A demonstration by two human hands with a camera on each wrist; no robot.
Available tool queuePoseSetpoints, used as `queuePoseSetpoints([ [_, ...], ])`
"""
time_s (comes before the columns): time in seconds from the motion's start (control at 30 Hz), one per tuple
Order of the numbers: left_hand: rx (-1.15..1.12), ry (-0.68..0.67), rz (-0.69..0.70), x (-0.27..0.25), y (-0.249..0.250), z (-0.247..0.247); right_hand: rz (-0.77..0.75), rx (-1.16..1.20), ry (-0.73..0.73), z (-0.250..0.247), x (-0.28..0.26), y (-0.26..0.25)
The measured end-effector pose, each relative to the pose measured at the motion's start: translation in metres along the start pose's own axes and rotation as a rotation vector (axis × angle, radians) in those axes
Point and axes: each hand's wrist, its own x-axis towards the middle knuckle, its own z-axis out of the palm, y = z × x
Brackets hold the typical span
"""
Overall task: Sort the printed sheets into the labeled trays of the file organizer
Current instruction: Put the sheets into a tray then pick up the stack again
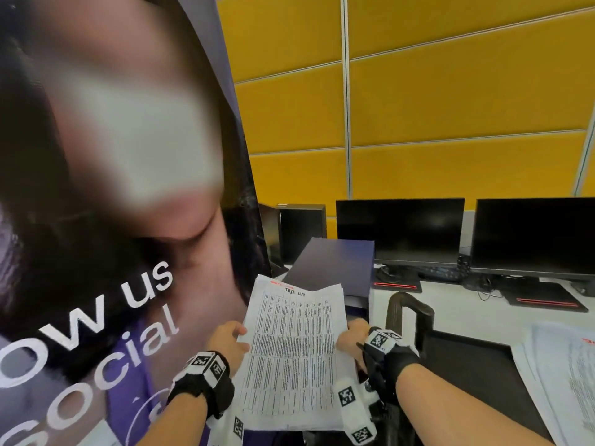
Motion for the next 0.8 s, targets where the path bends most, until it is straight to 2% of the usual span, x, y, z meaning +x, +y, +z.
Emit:
queuePoseSetpoints([
  [0.1, 0.03, -0.032, -0.003, 0.006, -0.002, 0.008, 0.019, -0.085, -0.072, 0.0, 0.001, 0.001],
  [0.27, 0.02, -0.077, 0.013, 0.017, -0.004, 0.023, 0.044, 0.009, -0.024, 0.007, 0.023, 0.016],
  [0.43, 0.026, -0.187, 0.006, 0.034, -0.027, 0.044, 0.111, 0.161, -0.081, 0.022, 0.033, 0.027],
  [0.67, 0.112, -0.351, 0.042, 0.063, -0.045, 0.063, 0.25, 0.151, -0.05, 0.047, 0.043, 0.044],
  [0.8, 0.115, -0.392, 0.066, 0.084, -0.048, 0.069, 0.297, 0.134, 0.063, 0.059, 0.053, 0.047],
])
